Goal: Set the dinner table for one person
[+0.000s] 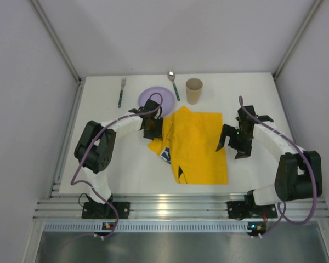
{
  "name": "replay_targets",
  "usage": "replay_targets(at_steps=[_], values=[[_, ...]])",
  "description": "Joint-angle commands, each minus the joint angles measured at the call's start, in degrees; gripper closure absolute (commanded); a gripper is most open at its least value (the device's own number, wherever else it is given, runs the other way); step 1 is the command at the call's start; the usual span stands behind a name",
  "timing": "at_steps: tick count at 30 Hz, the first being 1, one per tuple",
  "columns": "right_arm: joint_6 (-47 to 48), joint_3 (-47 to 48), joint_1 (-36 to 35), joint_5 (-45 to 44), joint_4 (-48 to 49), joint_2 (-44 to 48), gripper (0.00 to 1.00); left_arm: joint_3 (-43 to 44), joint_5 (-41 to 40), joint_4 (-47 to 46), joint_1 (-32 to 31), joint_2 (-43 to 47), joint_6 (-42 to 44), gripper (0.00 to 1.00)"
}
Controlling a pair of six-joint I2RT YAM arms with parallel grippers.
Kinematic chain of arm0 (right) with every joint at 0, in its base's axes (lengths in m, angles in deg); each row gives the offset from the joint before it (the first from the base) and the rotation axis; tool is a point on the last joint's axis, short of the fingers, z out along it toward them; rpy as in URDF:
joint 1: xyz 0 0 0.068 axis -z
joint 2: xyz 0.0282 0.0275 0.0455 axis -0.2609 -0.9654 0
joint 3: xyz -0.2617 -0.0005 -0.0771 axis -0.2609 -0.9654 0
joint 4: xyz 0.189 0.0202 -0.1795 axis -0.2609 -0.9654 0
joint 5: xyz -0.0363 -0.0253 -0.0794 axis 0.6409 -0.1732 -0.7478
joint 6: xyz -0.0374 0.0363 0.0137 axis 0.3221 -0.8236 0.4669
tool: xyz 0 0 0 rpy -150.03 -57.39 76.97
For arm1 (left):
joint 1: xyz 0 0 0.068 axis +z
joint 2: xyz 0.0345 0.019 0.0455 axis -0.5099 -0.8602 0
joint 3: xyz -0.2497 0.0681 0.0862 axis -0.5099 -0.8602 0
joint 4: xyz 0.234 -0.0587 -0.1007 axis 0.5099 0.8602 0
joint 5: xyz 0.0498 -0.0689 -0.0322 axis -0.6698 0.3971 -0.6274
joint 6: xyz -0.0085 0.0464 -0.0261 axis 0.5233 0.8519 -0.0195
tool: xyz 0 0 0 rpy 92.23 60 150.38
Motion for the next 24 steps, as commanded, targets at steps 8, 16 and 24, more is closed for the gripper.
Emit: replay_targets(at_steps=[8,16,24], values=[[-0.47,-4.58,0.44,8.07,20.57,-14.89,0.21,-10.45,11.65,-3.73,-0.47,5.98,-2.5,1.0],[0.4,-5.02,-1.15,7.12,20.5,-14.63,1.0,-14.24,7.96,-0.92,0.84,13.8,-6.36,1.0],[0.76,-1.24,9.11,-9.3,8.73,-11.29,1.0,-19.43,-3.45,13.04,10.51,30.4,-12.17,1.0]])
